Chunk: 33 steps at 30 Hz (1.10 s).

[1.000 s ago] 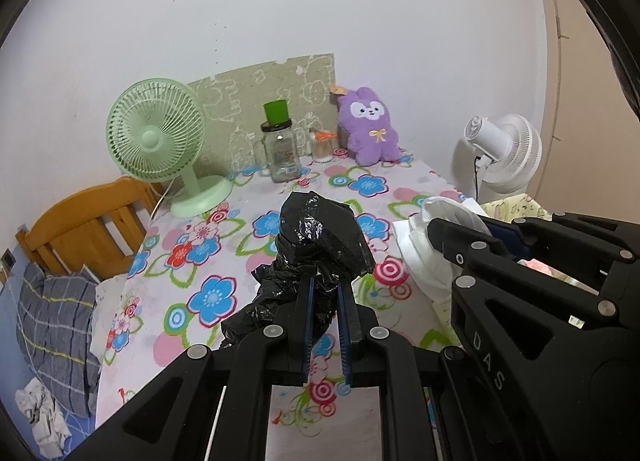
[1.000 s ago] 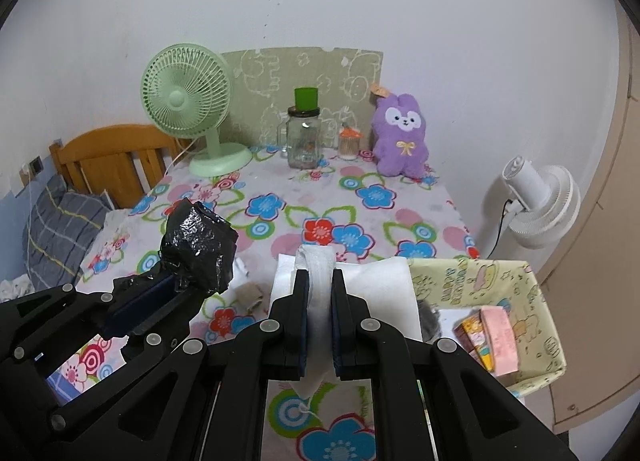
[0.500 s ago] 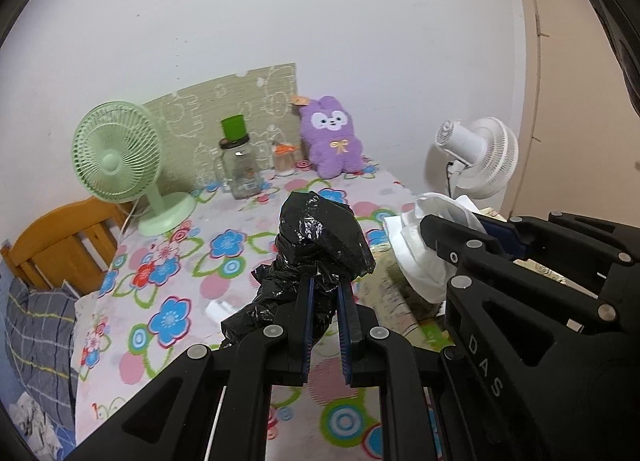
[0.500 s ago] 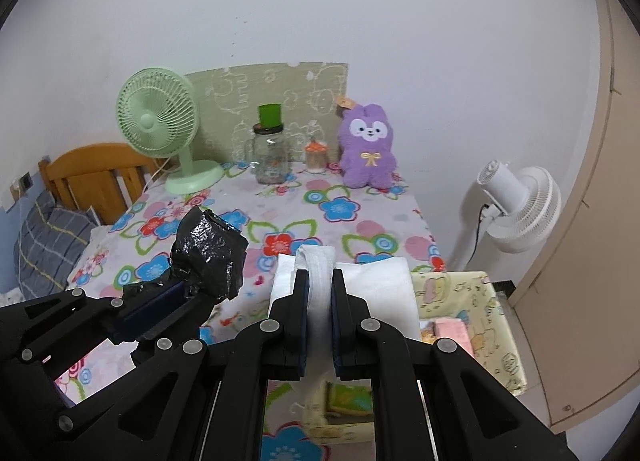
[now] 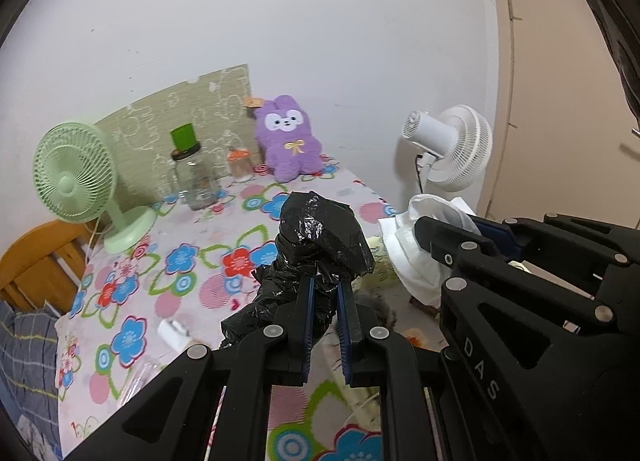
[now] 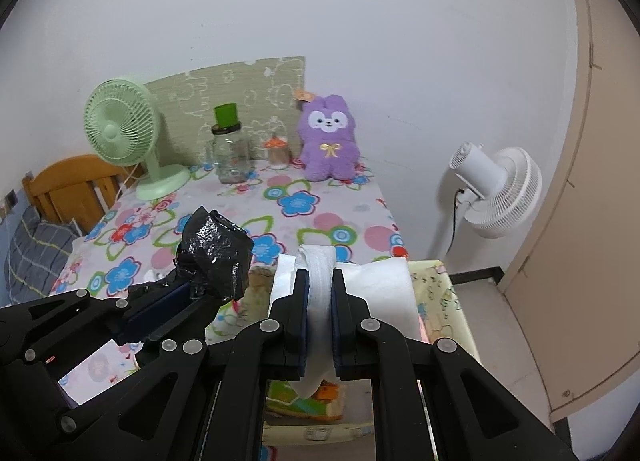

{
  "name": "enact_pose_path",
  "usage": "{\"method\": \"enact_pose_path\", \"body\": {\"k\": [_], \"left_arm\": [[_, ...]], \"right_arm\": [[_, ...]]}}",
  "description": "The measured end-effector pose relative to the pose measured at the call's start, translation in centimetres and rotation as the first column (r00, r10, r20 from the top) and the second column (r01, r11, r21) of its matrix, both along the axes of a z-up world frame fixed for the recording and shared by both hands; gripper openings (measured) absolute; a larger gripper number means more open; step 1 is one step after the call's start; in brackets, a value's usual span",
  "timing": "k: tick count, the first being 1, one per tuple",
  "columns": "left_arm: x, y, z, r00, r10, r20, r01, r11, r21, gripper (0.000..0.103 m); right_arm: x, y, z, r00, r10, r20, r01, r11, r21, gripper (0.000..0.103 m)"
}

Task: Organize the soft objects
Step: 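Carry the black bag and white cloth over the patterned box with both tools, then open the left tool to drop the black bag while the right tool releases the white cloth into the box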

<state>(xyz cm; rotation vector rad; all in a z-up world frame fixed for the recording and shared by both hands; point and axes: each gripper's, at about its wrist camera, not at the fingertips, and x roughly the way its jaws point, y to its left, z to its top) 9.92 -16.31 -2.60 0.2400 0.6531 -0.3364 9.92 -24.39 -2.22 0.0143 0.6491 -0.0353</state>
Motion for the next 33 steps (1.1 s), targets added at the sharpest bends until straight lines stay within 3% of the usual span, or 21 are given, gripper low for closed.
{"method": "enact_pose_path", "body": {"k": [14, 23, 24, 31, 32, 33], "left_arm": [[1.7, -4.4, -2.3, 0.992, -0.107, -0.063, 0.106, 0.994, -0.008, 0.014], [2.2, -5.3, -3.5, 0.988, -0.126, -0.090, 0.125, 0.992, -0.016, 0.059], [2.3, -5.3, -3.5, 0.988, -0.123, -0.090, 0.122, 0.992, -0.012, 0.064], [2.6, -4.8, -4.0, 0.989, -0.088, -0.120, 0.089, 0.996, 0.002, 0.078], [2.6, -4.7, -4.1, 0.989, -0.080, -0.120, 0.082, 0.997, 0.009, 0.080], [2.6, -4.6, -4.1, 0.990, -0.075, -0.119, 0.077, 0.997, 0.015, 0.082]], "right_arm": [[1.2, -4.5, -2.5, 0.996, -0.073, -0.051, 0.076, 0.995, 0.059, 0.012], [1.7, -5.5, -3.9, 0.993, -0.077, -0.087, 0.084, 0.994, 0.076, 0.013], [1.8, -5.5, -4.0, 0.993, -0.075, -0.093, 0.082, 0.993, 0.079, 0.017], [2.0, -5.2, -4.5, 0.992, -0.048, -0.121, 0.058, 0.995, 0.078, 0.019], [2.1, -5.1, -4.6, 0.991, -0.047, -0.125, 0.057, 0.995, 0.078, 0.021], [2.0, -5.0, -4.6, 0.991, -0.049, -0.126, 0.058, 0.995, 0.075, 0.029]]}}
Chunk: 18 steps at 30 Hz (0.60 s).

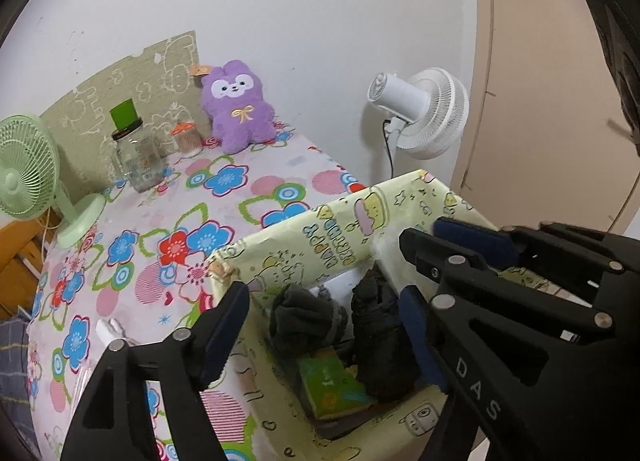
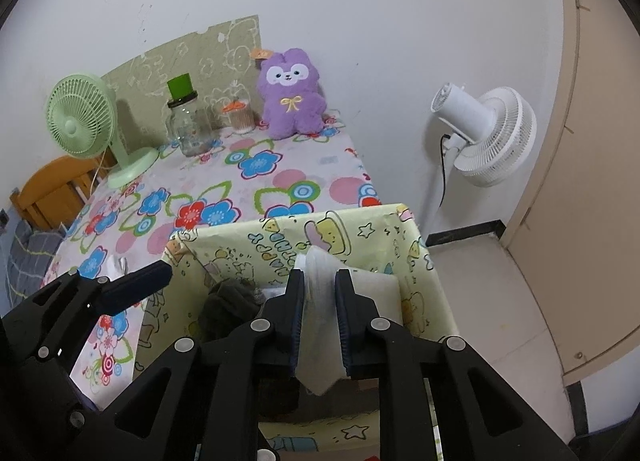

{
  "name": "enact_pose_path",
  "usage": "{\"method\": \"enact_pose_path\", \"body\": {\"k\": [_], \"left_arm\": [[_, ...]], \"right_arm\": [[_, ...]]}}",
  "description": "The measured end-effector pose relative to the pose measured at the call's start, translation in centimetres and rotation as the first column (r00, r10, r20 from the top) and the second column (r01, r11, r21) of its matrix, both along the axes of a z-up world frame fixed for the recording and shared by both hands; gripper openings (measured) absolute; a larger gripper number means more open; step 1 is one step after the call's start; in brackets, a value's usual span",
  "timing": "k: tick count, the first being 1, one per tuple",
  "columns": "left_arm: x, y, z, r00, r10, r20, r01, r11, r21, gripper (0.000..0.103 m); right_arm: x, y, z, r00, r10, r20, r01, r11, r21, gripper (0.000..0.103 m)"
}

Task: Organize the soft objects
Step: 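Open the left tool to drop the black bag while the right tool releases the white cloth into the box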

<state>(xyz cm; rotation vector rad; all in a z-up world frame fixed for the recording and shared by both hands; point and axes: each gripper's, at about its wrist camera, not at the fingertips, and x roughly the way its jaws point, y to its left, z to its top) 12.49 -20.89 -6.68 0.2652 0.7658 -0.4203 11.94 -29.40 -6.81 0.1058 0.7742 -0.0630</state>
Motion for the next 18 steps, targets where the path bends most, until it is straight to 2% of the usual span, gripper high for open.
{"method": "enact_pose_path", "body": {"k": [1, 2, 3, 6, 10, 18], "left_arm": [[-0.1, 0.1, 0.0, 1.000, 0.004, 0.001, -0.004, 1.000, 0.002, 0.084], [-0.2, 0.3, 0.1, 1.000, 0.008, 0.002, -0.008, 1.000, 0.000, 0.085], [-0.3, 0.5, 0.2, 1.000, 0.010, 0.002, -0.010, 1.000, -0.008, 0.087], [-0.5, 1.3, 0.6, 0.999, 0.032, 0.004, -0.032, 0.999, -0.024, 0.097], [-0.8, 2.3, 1.1, 0.998, 0.056, 0.007, -0.056, 0.998, -0.036, 0.103], [-1.9, 4.9, 2.2, 0.993, 0.107, 0.041, -0.106, 0.994, -0.040, 0.103]], "right_arm": [[-0.1, 0.1, 0.0, 1.000, -0.001, 0.004, 0.001, 1.000, -0.001, 0.037], [-0.3, 0.2, 0.2, 1.000, -0.003, 0.014, 0.003, 1.000, -0.002, 0.057], [-0.5, 0.3, 0.4, 1.000, -0.004, 0.030, 0.004, 1.000, -0.005, 0.071], [-1.1, 0.8, 1.0, 0.998, -0.007, 0.065, 0.009, 0.999, -0.031, 0.076], [-1.6, 1.6, 1.5, 0.997, -0.005, 0.077, 0.009, 0.999, -0.048, 0.080], [-2.6, 3.7, 2.6, 0.995, -0.012, 0.096, 0.018, 0.998, -0.065, 0.085]]}}
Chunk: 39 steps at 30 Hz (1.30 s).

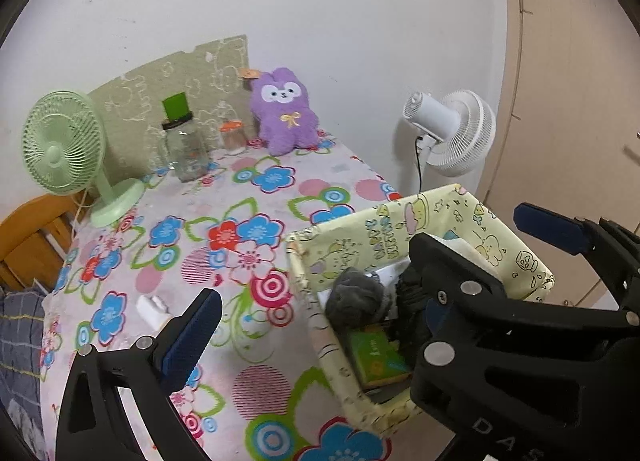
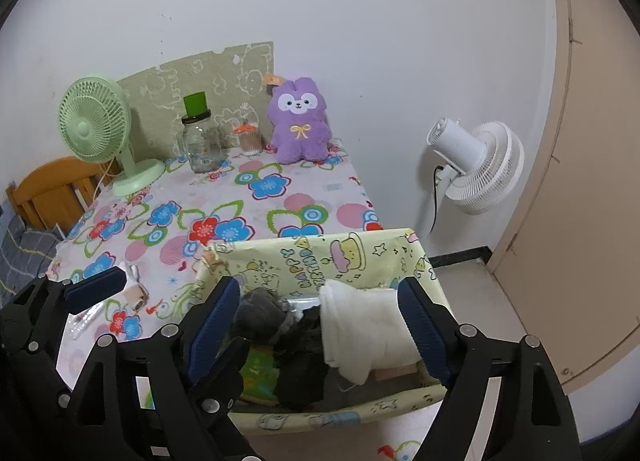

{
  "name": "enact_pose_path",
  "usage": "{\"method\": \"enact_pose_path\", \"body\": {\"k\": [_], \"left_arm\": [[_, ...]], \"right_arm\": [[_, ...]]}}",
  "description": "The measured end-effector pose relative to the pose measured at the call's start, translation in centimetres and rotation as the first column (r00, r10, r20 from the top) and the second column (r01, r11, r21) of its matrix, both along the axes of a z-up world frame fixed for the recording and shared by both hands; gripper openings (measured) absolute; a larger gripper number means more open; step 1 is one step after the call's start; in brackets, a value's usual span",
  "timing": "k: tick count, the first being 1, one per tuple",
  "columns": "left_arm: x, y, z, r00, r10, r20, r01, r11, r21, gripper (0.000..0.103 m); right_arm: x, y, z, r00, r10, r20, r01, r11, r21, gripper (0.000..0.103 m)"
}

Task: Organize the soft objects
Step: 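Open the left tool to drop the black bag while the right tool releases the white cloth into the box, then move both tools back from the box toward the clear packet and white roll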

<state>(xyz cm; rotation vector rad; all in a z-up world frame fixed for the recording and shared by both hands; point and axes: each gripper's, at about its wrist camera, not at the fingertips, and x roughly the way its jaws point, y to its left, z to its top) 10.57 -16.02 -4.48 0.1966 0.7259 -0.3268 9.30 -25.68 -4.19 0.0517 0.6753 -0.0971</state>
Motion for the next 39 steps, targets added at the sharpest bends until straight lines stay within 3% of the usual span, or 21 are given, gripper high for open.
{"method": "enact_pose_path", "body": {"k": [17, 20, 22, 39], "left_arm": [[-2.4, 5.6, 2.0, 0.999, 0.023, 0.025, -0.022, 0.999, -0.038, 0.103], [-2.5, 7.0, 2.4, 0.999, 0.045, 0.026, -0.044, 0.998, -0.047, 0.102], [-2.3, 8.0, 2.5, 0.997, 0.074, 0.028, -0.072, 0.996, -0.050, 0.096], [-2.1, 14.3, 2.6, 0.986, 0.158, 0.054, -0.155, 0.987, -0.044, 0.096]], "right_arm": [[-2.0, 5.6, 2.2, 0.998, 0.051, 0.026, -0.051, 0.999, -0.013, 0.085], [-2.1, 6.8, 2.6, 0.997, 0.072, 0.031, -0.072, 0.997, -0.008, 0.085], [-2.2, 7.6, 2.9, 0.996, 0.083, 0.043, -0.083, 0.997, -0.004, 0.085], [-1.4, 13.6, 3.3, 0.984, 0.170, 0.046, -0.169, 0.985, -0.018, 0.085]]}}
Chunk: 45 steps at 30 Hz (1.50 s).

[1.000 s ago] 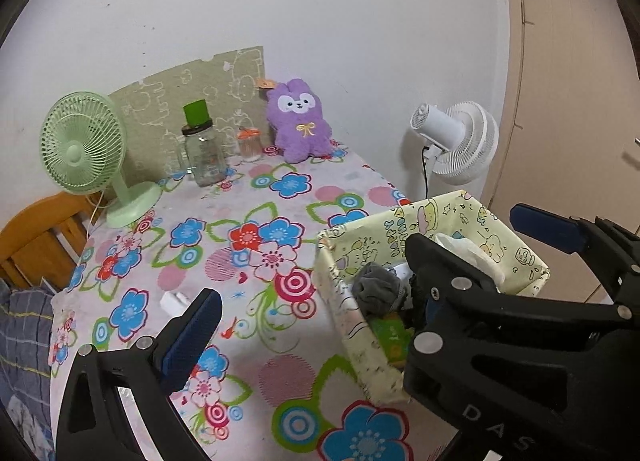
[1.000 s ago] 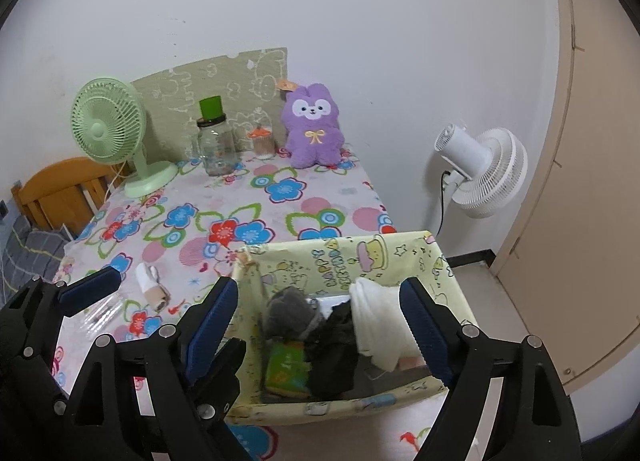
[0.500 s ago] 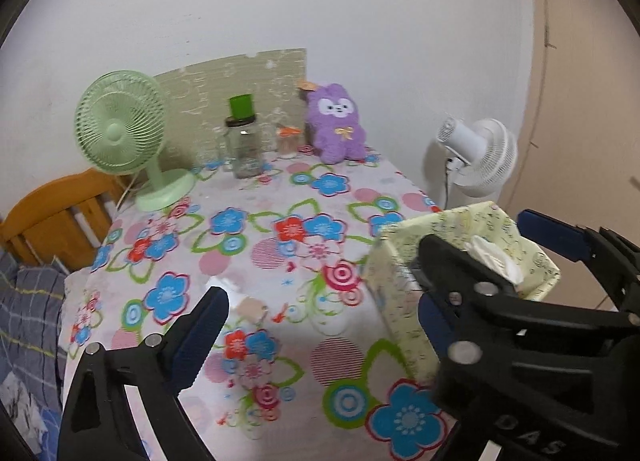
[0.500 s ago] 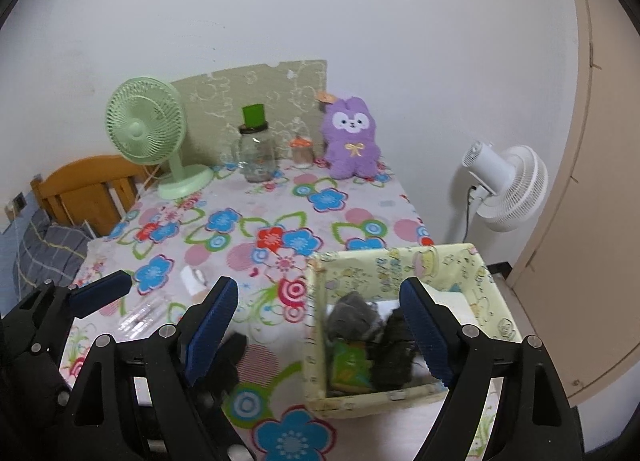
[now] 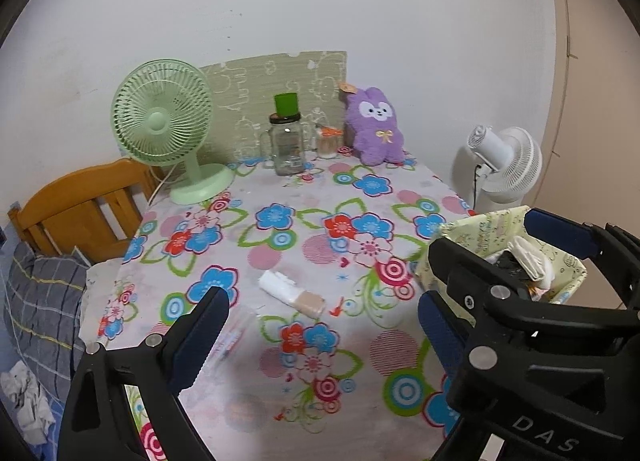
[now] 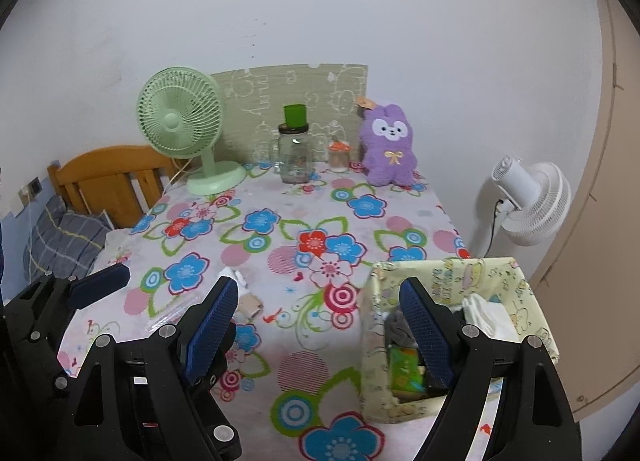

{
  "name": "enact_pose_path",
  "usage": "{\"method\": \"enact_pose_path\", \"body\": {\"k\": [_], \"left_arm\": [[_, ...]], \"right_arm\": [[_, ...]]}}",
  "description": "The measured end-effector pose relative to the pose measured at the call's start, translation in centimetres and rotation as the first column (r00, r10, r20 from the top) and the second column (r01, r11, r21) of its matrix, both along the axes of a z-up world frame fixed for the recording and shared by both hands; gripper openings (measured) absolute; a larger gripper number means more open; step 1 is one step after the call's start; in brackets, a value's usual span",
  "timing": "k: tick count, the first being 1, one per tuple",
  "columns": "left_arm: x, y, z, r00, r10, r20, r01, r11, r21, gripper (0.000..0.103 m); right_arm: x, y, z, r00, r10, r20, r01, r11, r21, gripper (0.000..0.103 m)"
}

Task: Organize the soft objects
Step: 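Move both tools back from the box toward the clear packet and white roll, then grasp the clear plastic packet with the left tool while the right tool grasps the white-wrapped brown roll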

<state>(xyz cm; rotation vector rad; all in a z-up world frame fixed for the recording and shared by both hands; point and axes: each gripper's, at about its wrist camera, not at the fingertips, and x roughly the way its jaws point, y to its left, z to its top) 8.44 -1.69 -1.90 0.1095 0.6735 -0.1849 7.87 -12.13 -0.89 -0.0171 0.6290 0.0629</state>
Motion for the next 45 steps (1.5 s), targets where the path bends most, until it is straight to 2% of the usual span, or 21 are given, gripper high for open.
{"method": "enact_pose_path", "body": {"k": [6, 16, 25, 29, 32, 40, 45], "left_arm": [[0.6, 2.2, -0.1, 1.000, 0.015, 0.004, -0.015, 0.999, -0.032, 0.096], [1.8, 4.7, -1.6, 0.999, 0.028, 0.021, -0.029, 0.999, 0.030, 0.096], [3.4, 6.6, -3.7, 0.999, 0.034, -0.013, -0.033, 0.999, 0.017, 0.096], [3.9, 7.0, -4.7, 0.999, 0.035, -0.031, -0.033, 0.999, 0.043, 0.096], [4.5, 7.2, -5.8, 0.998, 0.043, -0.038, -0.040, 0.996, 0.074, 0.096], [6.3, 9.4, -8.5, 0.990, 0.061, -0.125, -0.062, 0.998, -0.010, 0.096], [7.2, 9.6, -10.0, 0.986, 0.088, -0.140, -0.084, 0.996, 0.033, 0.093]], "right_arm": [[0.8, 1.8, -0.1, 1.000, 0.023, 0.003, -0.023, 1.000, 0.008, 0.085], [3.0, 4.9, -1.6, 0.997, 0.077, -0.011, -0.078, 0.997, -0.023, 0.085], [5.5, 6.4, -4.3, 0.993, 0.097, -0.063, -0.097, 0.995, 0.000, 0.088], [6.4, 6.9, -5.7, 0.992, 0.096, -0.081, -0.096, 0.995, -0.001, 0.099], [7.1, 7.4, -6.7, 0.991, 0.103, -0.090, -0.104, 0.995, -0.008, 0.099], [8.9, 8.4, -9.4, 0.983, 0.129, -0.128, -0.129, 0.992, 0.008, 0.099], [10.0, 9.0, -10.9, 0.977, 0.150, -0.149, -0.152, 0.988, -0.005, 0.099]]}}
